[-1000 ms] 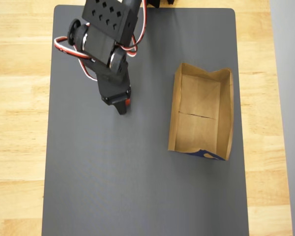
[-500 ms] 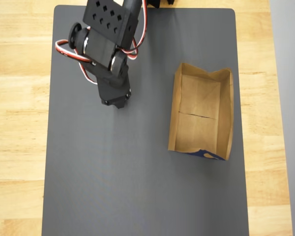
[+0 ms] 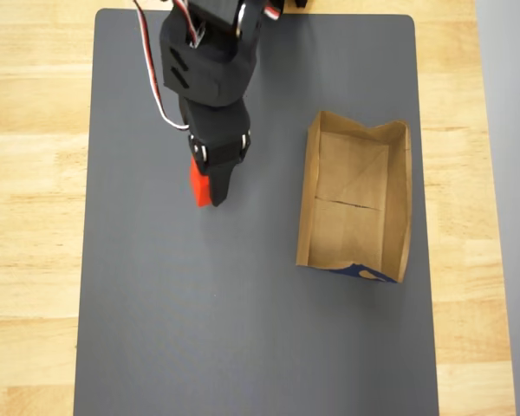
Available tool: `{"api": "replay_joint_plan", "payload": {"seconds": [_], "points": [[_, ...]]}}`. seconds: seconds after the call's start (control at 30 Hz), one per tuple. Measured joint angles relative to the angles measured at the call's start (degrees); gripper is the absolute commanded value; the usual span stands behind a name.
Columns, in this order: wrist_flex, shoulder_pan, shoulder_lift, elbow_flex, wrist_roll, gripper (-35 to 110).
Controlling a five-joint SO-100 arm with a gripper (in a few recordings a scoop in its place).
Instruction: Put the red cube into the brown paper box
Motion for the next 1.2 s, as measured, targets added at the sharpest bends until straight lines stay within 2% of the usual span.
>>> {"api": "replay_joint_plan", "payload": {"seconds": [0.3, 0.43, 0.83, 1.1, 1.2], "points": [[-0.44, -8.61, 11.87, 2.29, 21.18, 0], [0.0, -13.45, 13.62, 2.29, 26.54, 0], [3.69, -30.15, 20.21, 3.25, 38.14, 0], [5.98, -39.81, 15.64, 3.25, 39.64, 0], [5.98, -39.02, 13.27, 3.25, 39.64, 0]]}}
